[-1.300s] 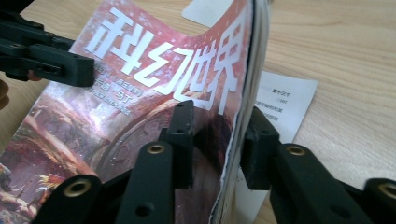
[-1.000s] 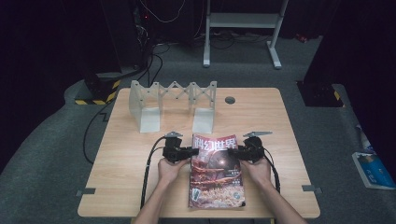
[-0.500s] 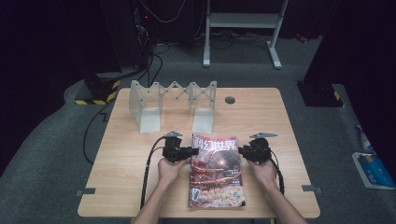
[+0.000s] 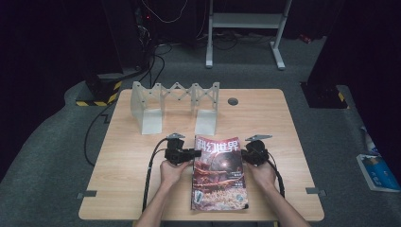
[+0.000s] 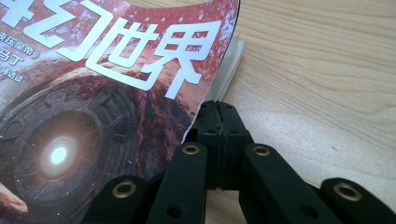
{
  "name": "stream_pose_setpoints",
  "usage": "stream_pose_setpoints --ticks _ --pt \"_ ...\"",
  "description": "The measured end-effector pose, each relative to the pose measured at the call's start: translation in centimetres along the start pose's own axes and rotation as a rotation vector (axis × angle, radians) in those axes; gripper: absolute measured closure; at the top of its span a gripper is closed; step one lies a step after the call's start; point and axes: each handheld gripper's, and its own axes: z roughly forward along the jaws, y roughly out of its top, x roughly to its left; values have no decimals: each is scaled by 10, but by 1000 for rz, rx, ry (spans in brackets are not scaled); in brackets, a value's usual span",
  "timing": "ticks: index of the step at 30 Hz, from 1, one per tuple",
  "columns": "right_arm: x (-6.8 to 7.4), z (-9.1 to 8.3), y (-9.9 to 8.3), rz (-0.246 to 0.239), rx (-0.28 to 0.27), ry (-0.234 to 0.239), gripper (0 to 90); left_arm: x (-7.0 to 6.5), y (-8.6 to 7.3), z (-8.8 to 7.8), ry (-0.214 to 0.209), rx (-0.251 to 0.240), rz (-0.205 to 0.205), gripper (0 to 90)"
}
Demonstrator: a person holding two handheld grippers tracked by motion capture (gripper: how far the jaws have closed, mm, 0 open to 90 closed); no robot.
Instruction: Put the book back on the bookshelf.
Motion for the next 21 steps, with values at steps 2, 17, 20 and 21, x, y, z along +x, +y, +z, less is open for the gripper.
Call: stream_pose_setpoints --ticks 2,17,20,21 --pt "0 1 0 -3 -6 10 896 0 0 0 -3 -4 -2 716" --pt "5 4 2 -98 -16 12 898 5 1 3 -19 -20 -23 529" --pt "5 5 2 -104 -21 18 898 7 1 4 -18 -17 -34 517" --pt "5 5 2 -106 -21 20 898 7 1 4 -16 -21 -38 514"
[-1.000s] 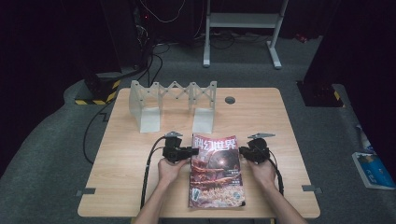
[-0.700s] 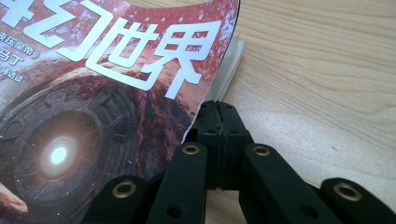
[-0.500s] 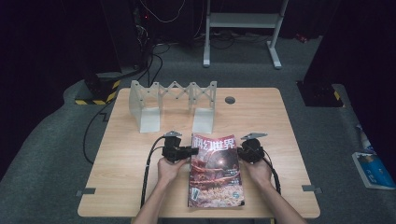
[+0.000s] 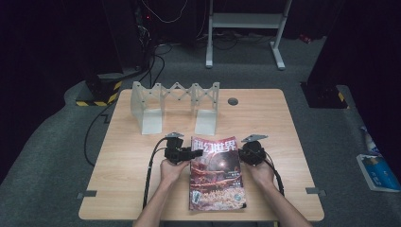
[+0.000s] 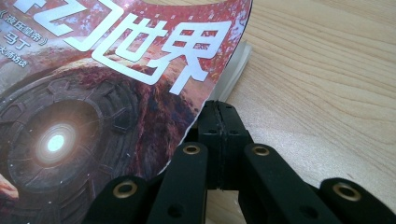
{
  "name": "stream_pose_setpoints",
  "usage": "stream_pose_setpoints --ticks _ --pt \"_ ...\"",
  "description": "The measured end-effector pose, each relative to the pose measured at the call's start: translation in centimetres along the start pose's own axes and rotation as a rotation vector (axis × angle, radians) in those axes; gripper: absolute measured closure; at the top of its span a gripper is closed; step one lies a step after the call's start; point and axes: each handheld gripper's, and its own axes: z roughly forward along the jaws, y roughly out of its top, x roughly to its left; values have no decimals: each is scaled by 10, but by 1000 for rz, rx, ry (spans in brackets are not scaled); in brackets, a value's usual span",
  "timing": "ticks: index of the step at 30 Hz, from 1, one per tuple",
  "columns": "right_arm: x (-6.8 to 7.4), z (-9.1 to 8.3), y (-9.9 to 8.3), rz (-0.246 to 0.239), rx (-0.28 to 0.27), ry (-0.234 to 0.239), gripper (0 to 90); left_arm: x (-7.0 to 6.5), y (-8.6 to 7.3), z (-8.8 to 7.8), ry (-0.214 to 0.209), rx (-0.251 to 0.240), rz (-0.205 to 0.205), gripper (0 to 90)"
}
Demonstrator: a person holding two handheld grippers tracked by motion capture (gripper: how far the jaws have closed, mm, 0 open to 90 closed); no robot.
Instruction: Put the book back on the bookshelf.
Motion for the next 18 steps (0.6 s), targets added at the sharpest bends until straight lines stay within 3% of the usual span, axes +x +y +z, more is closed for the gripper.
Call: stream_pose_setpoints --ticks 10,18 --pt "6 3 3 -50 0 21 898 5 0 1 19 3 -17 492" --pt "7 4 3 -60 1 39 898 7 0 3 33 6 -21 469"
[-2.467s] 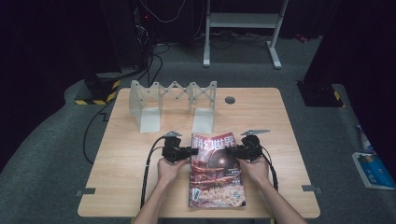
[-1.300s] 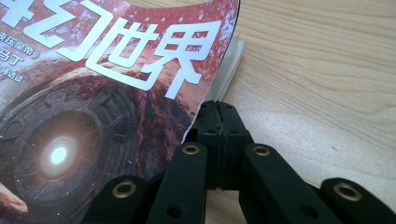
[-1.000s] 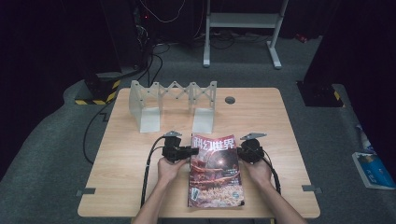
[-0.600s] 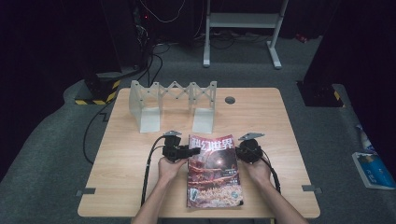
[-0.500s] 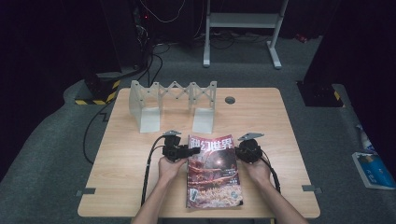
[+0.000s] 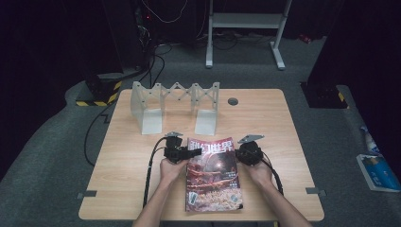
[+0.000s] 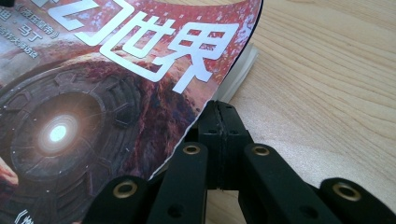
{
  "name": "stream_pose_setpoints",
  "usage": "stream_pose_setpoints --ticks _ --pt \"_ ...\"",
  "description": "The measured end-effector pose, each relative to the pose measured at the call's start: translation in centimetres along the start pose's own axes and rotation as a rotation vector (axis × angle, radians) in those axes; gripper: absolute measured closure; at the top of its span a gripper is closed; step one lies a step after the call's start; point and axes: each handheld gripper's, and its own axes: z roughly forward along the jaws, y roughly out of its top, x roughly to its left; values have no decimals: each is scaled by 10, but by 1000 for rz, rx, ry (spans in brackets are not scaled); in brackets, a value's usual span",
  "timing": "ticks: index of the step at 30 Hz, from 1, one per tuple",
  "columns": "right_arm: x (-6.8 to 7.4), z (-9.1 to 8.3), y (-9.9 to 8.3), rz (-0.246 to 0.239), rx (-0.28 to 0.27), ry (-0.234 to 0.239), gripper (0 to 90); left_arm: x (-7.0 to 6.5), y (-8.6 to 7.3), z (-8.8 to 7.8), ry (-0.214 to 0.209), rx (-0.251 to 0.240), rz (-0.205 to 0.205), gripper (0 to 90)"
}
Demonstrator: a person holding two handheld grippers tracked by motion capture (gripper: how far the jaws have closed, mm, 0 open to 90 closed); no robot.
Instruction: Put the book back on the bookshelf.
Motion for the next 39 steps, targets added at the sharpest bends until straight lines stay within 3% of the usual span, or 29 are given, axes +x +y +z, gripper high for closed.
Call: stream_pose_setpoints --ticks 5,10,12,14,15,21,33,39 --pt "0 1 1 -14 -2 1 898 0 0 2 -4 1 -2 467" --pt "6 4 3 -37 -1 17 898 -2 -1 8 -7 33 10 466" --pt "8 4 4 -41 -1 21 898 -6 4 9 15 64 44 465" --pt "9 4 4 -49 1 18 898 -9 8 8 12 54 63 466" --pt "8 4 4 -44 0 26 898 -11 8 7 6 42 51 469" --pt "9 5 4 -53 3 29 898 -9 6 12 13 75 44 472" --pt "14 7 6 -78 0 52 898 -13 7 17 16 92 48 501" --pt "15 7 6 -79 -1 51 897 -13 8 15 21 98 28 648"
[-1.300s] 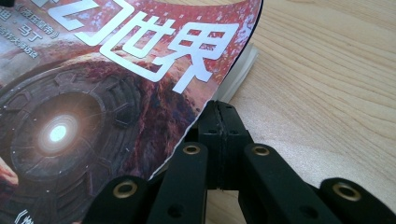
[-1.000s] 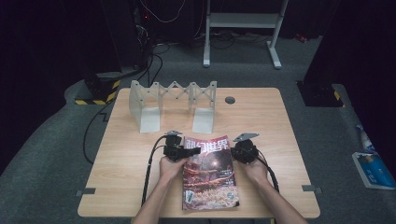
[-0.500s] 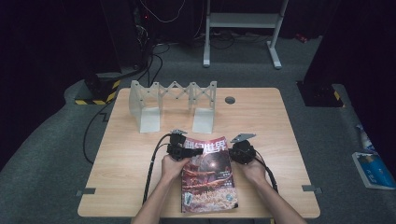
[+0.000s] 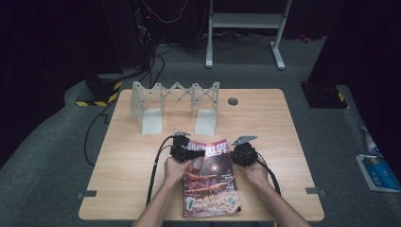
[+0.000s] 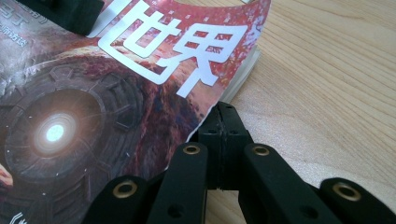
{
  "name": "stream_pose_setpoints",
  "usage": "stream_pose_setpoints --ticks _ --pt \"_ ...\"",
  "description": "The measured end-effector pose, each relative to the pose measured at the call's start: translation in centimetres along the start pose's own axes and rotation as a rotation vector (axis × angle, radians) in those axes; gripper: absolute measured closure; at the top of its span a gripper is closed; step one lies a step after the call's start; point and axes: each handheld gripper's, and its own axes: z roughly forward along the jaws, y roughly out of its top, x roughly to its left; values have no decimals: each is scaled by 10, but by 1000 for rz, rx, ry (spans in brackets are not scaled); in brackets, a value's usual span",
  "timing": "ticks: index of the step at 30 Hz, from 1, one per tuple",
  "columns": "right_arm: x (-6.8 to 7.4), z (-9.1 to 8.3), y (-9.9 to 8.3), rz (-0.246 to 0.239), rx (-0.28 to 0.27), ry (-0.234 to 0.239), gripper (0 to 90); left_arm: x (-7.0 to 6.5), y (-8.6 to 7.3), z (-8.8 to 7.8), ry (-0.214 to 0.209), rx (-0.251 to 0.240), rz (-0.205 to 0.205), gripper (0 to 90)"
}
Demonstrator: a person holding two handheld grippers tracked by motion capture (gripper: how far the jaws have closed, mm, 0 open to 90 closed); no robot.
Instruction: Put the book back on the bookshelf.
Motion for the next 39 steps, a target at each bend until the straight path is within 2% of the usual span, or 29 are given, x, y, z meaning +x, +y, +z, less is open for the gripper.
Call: stream_pose_setpoints --ticks 5,11,19,22,25,27,33,35,39 --pt "0 0 0 -3 0 4 896 -5 2 -6 -15 -18 8 719" --pt "1 -1 -2 2 -2 5 882 -15 11 -11 -2 -1 53 761" --pt "-1 -5 -7 22 -15 11 790 -19 12 -16 -17 -1 34 786" --pt "-3 -7 -10 30 -23 10 761 -21 13 -20 -36 -8 32 795" --pt "-6 -13 -15 46 -40 -14 719 -23 14 -22 -43 -14 27 798" --pt "-9 -16 -19 62 -52 -27 691 -25 15 -23 -38 -7 39 802" --pt "-21 -29 -39 115 -67 -133 581 -39 22 -27 -36 -9 87 810" --pt "-25 -33 -45 132 -79 -153 546 -41 23 -28 -56 -17 81 816" --pt "-30 -39 -55 167 -102 -174 515 -41 24 -29 -64 -17 67 822"
